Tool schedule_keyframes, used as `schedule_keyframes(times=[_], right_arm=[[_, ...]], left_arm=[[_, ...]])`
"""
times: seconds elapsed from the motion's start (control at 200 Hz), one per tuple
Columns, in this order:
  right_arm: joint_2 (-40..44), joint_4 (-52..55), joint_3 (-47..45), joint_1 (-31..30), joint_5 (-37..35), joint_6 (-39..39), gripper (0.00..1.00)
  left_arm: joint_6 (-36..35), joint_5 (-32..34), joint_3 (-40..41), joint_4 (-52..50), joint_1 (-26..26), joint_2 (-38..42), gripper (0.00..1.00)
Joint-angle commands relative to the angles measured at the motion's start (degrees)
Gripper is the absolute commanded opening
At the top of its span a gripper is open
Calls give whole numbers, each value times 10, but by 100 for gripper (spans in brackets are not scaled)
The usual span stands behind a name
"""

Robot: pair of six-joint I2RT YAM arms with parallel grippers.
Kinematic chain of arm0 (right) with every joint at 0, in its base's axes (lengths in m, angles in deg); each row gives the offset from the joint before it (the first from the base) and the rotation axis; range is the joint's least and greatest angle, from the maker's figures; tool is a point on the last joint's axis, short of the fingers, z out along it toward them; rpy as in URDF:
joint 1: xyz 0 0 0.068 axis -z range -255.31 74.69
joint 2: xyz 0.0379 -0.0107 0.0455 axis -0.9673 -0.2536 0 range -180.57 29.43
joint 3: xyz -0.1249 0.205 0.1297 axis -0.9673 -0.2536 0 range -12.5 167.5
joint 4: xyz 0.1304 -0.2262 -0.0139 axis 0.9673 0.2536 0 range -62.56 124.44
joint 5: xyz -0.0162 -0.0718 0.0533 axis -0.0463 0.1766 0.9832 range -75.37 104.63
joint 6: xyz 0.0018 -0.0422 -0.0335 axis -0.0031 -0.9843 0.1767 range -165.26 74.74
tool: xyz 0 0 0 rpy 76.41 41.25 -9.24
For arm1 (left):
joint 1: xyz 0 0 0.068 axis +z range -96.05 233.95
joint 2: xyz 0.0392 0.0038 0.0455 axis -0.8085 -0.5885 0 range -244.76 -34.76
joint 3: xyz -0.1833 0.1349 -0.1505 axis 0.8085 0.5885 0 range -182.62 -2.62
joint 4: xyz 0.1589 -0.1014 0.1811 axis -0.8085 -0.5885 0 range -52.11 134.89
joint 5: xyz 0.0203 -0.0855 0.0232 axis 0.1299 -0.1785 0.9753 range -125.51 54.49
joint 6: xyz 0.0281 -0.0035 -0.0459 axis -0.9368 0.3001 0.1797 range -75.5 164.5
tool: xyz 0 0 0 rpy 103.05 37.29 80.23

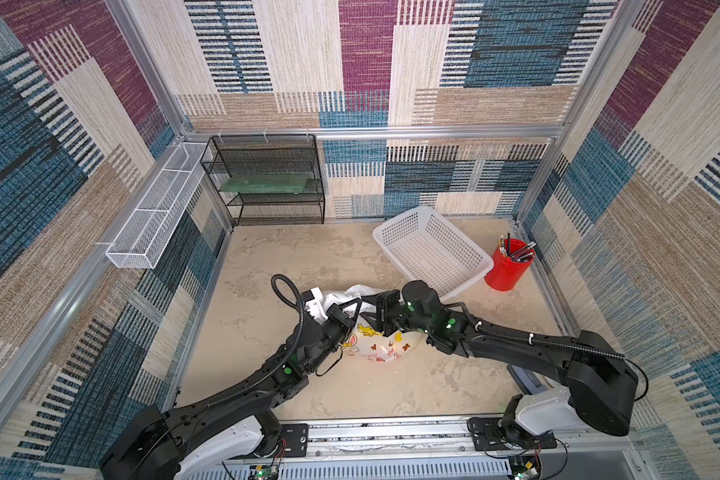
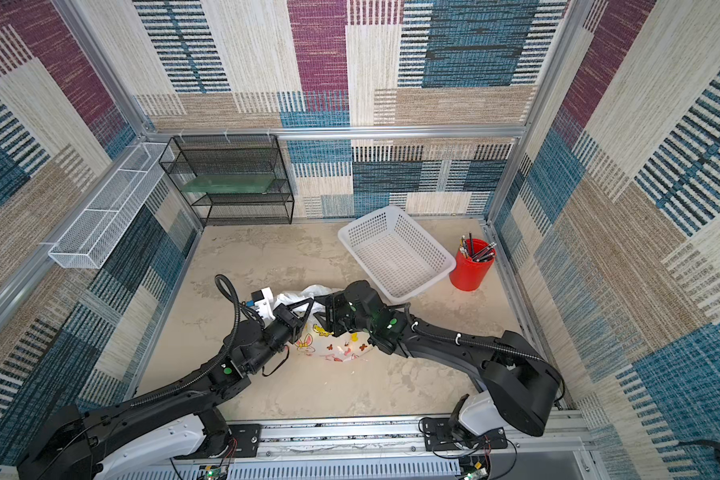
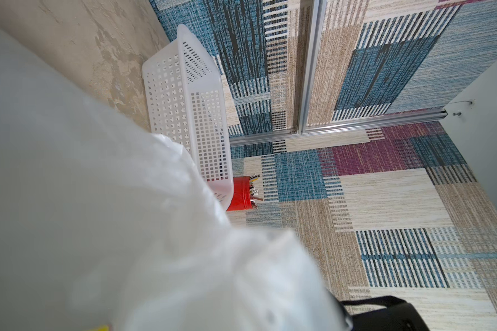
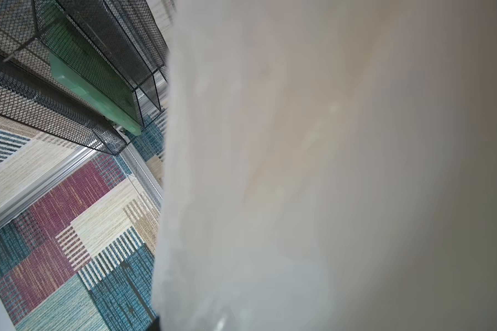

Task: Place the banana into a plastic bag & tie a knot
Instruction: Cross the plastic bag at the center of the board.

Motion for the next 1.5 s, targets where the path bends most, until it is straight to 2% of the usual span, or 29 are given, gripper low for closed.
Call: schedule_keyframes(times=[0.0,0.401,0.671,0.846,0.986,1.051,1.207,1.212,1.222,1.227,1.237,1.327,1.417,1.492], right_arm=[[-9,-43,6,-4,27,333,41],[-37,-51,25,13,35,325,30],[-14,38,26,30,31,270,1],[-9,93,49,49,38,200,0],[-2,142,66,75,39,115,0],[-5,170,86,90,39,51,0],[-21,218,139,111,39,-58,0],[-22,220,141,111,40,-61,0],[-24,222,143,112,41,-65,0],[-25,223,144,112,41,-67,0],[-26,226,146,112,42,-71,0],[-34,229,150,110,52,-80,0],[-38,223,148,102,53,-77,0],[-41,224,151,98,52,-77,0]], left_arm=[[-17,-16,-6,38,-5,-10,0],[-17,-16,-15,60,-15,-34,0],[-19,-9,-21,8,-15,5,0],[4,1,-89,-242,-11,67,0],[40,-26,-194,-476,35,97,0],[49,-46,-241,-566,56,97,0],[61,-91,-307,-642,77,78,0],[63,-93,-307,-644,78,77,4],[68,-97,-310,-648,79,74,36],[70,-99,-311,-650,80,73,44],[74,-103,-312,-653,81,70,50],[104,-124,-309,-631,86,53,61],[130,-128,-307,-598,87,39,88],[131,-129,-315,-580,89,29,90]])
